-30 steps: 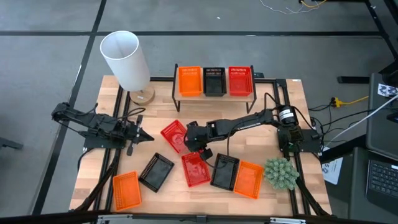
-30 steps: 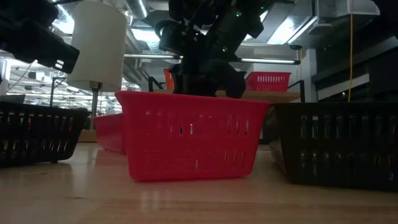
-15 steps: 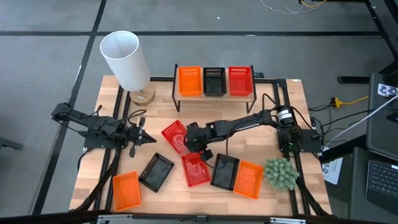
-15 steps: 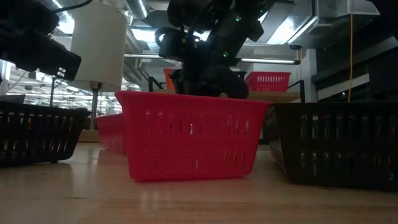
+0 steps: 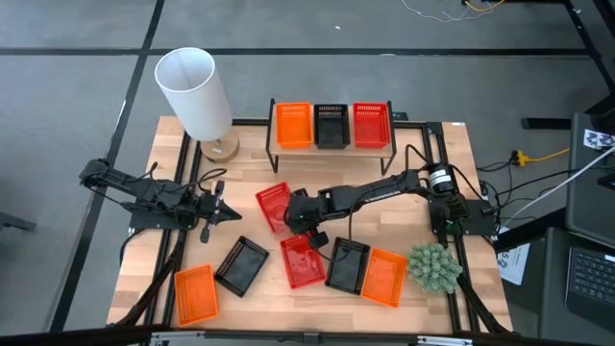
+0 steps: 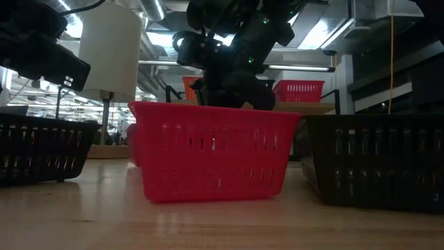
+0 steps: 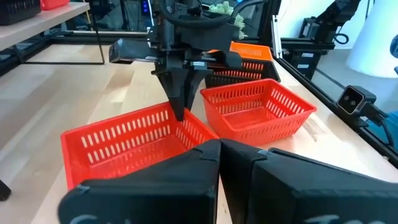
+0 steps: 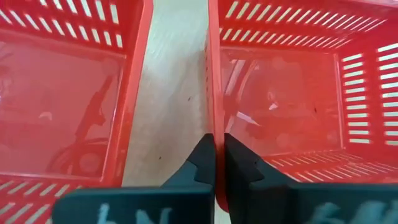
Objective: Stack baskets on shelf by color
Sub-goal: Stack the left red basket on the red basket on the top shelf
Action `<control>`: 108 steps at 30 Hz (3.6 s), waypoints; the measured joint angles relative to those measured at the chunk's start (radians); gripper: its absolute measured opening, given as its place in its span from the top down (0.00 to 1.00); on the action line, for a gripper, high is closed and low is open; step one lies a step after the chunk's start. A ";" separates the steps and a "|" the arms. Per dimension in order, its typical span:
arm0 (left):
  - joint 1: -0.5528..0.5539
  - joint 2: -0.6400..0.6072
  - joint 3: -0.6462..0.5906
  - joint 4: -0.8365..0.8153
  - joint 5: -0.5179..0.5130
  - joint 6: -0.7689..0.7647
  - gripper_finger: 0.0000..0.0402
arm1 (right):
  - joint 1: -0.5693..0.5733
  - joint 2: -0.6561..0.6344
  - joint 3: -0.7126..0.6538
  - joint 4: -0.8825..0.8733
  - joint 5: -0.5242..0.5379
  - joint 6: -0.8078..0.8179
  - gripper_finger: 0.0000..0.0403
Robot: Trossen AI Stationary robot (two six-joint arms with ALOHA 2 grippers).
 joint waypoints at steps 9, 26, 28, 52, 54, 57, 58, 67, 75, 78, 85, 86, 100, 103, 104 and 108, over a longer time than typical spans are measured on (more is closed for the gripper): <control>0.000 0.000 0.000 -0.001 -0.001 -0.004 1.00 | 0.028 0.000 0.103 0.000 -0.004 -0.056 0.99; 0.000 0.000 0.000 -0.002 -0.010 -0.004 1.00 | 0.129 -0.001 0.709 -0.701 -0.084 -0.013 1.00; 0.000 0.000 0.000 -0.002 -0.010 -0.004 1.00 | 0.137 -0.001 0.772 -0.789 -0.086 0.038 1.00; 0.000 0.002 0.000 -0.002 -0.013 -0.004 1.00 | 0.194 -0.659 0.503 -1.152 0.724 0.502 0.99; 0.000 0.003 0.000 -0.002 -0.015 -0.004 1.00 | 0.167 -0.744 0.412 -1.120 0.763 0.517 0.99; 0.000 0.002 0.000 -0.002 -0.016 -0.004 1.00 | 0.112 -0.863 0.258 -1.036 0.777 0.469 0.99; 0.000 0.003 0.000 -0.002 -0.018 -0.004 1.00 | 0.092 -0.900 0.202 -0.990 0.777 0.439 0.99; 0.000 0.002 0.000 -0.001 -0.050 -0.004 1.00 | -0.131 -1.084 -0.268 -0.533 0.661 0.119 0.99; 0.000 0.003 0.000 -0.001 -0.051 -0.004 1.00 | -0.403 -1.067 -0.353 -0.179 0.437 -0.108 0.99; 0.000 0.003 0.000 -0.001 -0.051 -0.004 1.00 | -0.524 -1.040 -0.334 -0.158 0.313 -0.109 0.99; 0.000 0.003 0.000 -0.001 -0.052 -0.005 1.00 | -0.690 -0.970 -0.320 -0.331 0.108 -0.112 0.99; 0.000 0.002 0.000 -0.001 -0.053 -0.004 1.00 | -0.697 -0.965 -0.320 -0.341 0.088 -0.112 0.99; 0.000 0.003 0.000 0.001 -0.072 -0.005 1.00 | -0.701 -0.960 -0.317 -0.450 -0.018 -0.219 0.99; 0.000 0.002 0.000 0.001 -0.072 -0.005 1.00 | -0.701 -0.960 -0.317 -0.462 -0.019 -0.219 0.99; 0.000 0.003 0.000 0.002 -0.072 -0.004 1.00 | -0.701 -0.960 -0.317 -0.467 -0.019 -0.218 0.99; 0.000 0.003 0.000 0.002 -0.072 -0.005 1.00 | -0.701 -0.955 -0.317 -0.501 -0.019 -0.212 0.99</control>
